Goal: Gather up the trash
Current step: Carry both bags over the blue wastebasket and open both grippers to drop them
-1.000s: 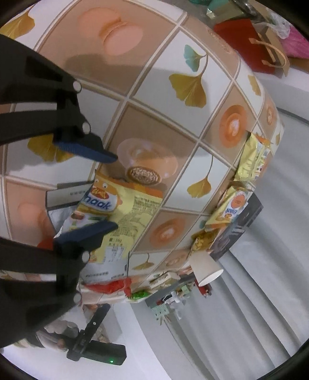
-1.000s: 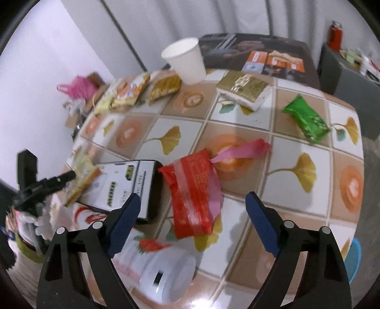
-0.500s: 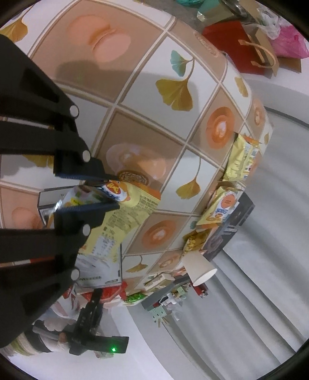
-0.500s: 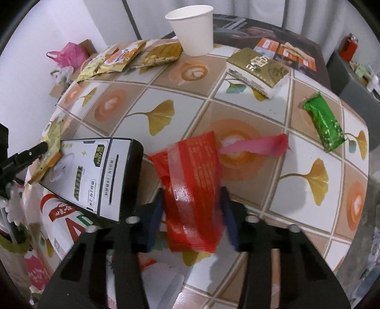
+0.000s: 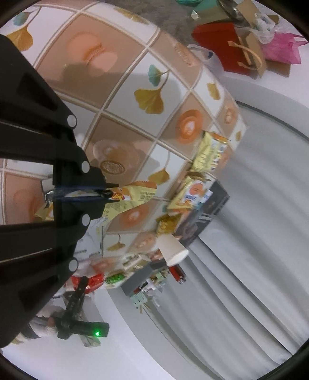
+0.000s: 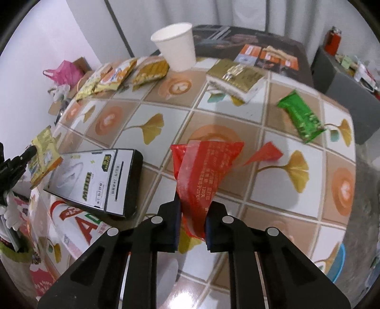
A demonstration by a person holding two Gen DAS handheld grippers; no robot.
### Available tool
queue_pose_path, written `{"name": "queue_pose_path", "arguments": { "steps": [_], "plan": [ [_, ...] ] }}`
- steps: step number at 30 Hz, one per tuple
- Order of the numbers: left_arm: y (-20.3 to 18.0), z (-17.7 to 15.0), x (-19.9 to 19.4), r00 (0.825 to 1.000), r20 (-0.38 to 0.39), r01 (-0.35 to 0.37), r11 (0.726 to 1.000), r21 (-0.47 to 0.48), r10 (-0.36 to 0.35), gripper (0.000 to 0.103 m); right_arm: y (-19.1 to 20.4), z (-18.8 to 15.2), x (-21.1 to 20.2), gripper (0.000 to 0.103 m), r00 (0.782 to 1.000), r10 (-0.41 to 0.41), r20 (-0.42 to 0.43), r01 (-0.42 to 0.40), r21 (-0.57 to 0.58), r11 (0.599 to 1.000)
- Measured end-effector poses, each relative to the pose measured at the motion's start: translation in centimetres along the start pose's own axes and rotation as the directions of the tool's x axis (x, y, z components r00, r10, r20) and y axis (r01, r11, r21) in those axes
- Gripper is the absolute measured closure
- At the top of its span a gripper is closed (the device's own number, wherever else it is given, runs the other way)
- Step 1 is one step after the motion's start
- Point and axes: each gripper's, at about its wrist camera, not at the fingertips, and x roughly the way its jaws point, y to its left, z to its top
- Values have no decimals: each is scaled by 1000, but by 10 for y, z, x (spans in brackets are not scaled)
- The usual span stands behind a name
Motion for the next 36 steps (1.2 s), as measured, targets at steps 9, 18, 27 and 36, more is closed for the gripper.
{"name": "queue_pose_path", "arguments": {
  "steps": [9, 18, 27, 36],
  "plan": [
    [-36, -7, -49, 992, 63, 102, 993, 59, -106, 99, -6, -16, -72, 89, 991, 7, 130, -8, 3, 1000],
    [-99, -34, -84, 973, 49, 214, 960, 181, -226, 99, -20, -73, -148, 89, 974, -5, 227, -4, 43, 999],
    [-192, -76, -57, 929, -126, 370, 880, 300, -348, 99, -79, -157, -204, 89, 956, -85, 280, 15, 245, 969],
    [-328, -141, 30, 819, -434, 543, 754, 370, -377, 99, -183, -250, -219, 86, 957, -91, 275, -85, 566, 820]
  ]
}}
